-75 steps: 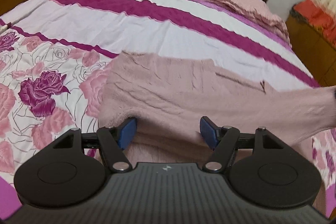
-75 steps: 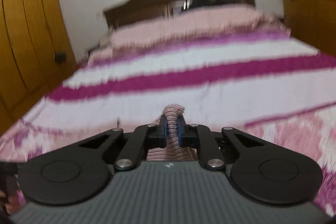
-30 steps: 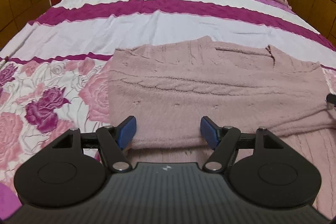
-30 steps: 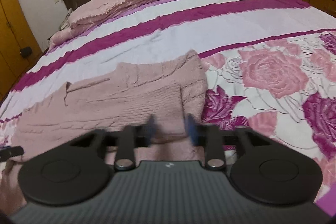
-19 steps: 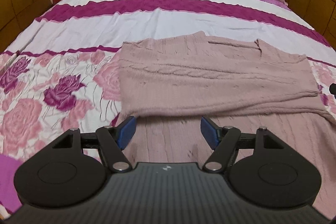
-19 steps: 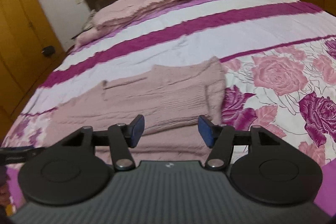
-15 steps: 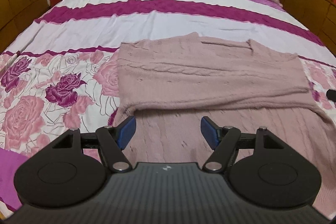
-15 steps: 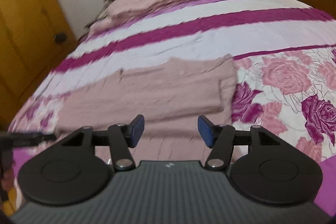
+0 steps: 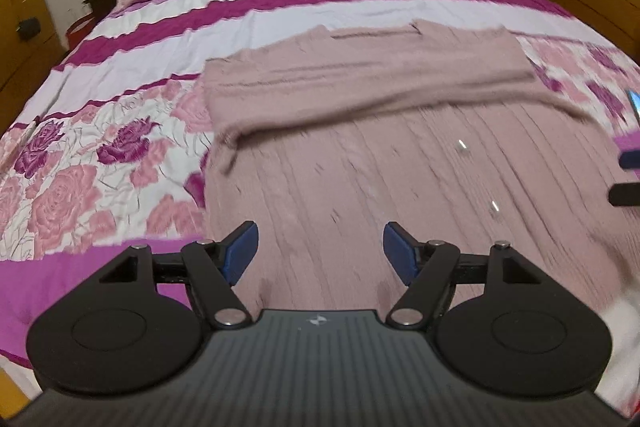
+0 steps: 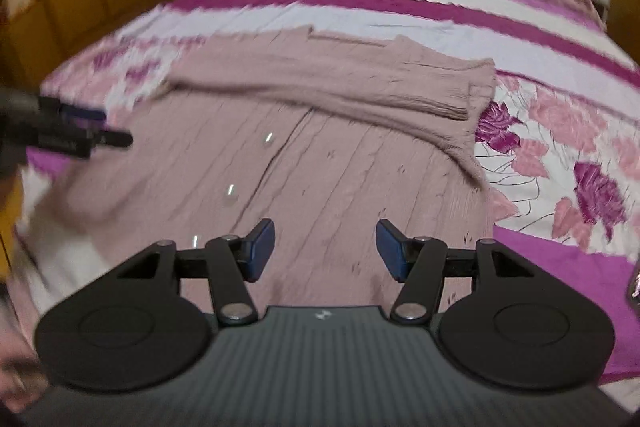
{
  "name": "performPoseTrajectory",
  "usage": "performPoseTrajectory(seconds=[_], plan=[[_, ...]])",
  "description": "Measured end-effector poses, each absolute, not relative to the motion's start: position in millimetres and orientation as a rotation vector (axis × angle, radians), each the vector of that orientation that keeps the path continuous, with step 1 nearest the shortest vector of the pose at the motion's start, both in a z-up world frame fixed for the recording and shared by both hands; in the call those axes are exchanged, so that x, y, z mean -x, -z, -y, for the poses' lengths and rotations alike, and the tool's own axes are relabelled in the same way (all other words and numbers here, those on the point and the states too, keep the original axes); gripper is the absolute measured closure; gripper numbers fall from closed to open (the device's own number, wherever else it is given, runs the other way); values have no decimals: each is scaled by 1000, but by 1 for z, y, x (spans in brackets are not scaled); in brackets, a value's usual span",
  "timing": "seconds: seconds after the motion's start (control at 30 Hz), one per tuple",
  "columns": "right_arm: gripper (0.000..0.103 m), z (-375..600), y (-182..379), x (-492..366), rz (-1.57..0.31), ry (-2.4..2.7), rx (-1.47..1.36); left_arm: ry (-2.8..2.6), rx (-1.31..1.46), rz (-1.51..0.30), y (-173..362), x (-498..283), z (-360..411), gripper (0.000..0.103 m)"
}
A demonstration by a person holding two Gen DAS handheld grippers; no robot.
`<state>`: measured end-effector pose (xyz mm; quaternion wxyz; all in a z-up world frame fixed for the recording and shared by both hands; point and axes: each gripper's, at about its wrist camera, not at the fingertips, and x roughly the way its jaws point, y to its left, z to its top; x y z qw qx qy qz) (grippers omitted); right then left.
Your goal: Fold small clothes
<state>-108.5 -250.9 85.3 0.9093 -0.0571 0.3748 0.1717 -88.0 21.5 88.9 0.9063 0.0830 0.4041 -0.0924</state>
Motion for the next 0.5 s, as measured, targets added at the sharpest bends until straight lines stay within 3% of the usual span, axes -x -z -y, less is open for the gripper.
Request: performPoseTrajectory(seconds=[0.5], plan=[[44, 238, -75, 155, -844, -398, 257, 339, -310, -919, -73, 160, -15, 18]])
